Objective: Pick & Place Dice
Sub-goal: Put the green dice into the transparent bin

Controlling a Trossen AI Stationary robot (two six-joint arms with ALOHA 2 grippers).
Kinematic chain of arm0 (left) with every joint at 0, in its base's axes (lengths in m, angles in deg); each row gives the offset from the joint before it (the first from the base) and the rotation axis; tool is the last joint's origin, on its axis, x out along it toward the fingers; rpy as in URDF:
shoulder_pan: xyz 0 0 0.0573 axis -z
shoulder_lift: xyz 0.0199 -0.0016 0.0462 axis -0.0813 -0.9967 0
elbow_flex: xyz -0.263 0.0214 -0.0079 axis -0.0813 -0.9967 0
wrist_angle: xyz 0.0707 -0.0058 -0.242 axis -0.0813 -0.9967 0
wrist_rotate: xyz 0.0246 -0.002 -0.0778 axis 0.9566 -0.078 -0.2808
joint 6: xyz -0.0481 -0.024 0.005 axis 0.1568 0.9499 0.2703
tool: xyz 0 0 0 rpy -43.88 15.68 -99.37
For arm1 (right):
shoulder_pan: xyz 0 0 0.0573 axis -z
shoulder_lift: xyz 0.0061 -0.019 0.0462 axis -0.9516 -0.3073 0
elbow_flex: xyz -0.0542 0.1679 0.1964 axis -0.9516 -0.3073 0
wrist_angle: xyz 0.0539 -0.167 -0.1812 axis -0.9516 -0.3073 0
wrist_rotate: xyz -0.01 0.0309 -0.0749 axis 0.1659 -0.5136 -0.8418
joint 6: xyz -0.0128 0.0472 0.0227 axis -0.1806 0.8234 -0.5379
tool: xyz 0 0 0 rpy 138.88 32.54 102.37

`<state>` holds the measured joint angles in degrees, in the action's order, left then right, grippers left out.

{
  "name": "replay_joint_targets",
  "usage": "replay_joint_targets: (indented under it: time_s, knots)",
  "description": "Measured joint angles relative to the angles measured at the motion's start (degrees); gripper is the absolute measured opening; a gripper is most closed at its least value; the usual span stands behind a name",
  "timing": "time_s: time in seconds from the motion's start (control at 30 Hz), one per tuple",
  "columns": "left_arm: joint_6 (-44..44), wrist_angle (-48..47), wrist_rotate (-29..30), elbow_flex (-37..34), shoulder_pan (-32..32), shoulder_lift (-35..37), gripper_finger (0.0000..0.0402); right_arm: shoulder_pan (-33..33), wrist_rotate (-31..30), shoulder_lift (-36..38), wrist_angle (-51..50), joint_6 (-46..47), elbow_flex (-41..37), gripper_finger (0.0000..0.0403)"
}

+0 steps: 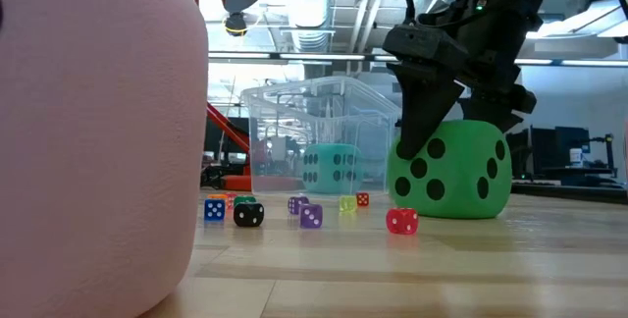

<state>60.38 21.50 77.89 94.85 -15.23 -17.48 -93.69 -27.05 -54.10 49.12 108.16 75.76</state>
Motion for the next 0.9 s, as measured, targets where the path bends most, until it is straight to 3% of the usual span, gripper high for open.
replay_joint_targets:
  time_s: [0.47, 0.67, 0.9]
  knots:
    - [0.0, -0.02, 0.02, 0.0, 0.0, 0.0, 0.0001, 0.04, 1.63, -0.01, -0.99, -5.44, 0.82, 0.0378]
    - [0.0, -0.01, 0.0, 0.0, 0.0, 0.01, 0.0001, -0.04, 2.4, -0.15, -6.72, -9.02, 4.73, 0.0373]
    - [0.0, 0.0, 0.0, 0.0, 0.0, 0.02, 0.0001, 0.49, 1.74, -0.15, -21.78, -9.16, 11.13, 0.0373]
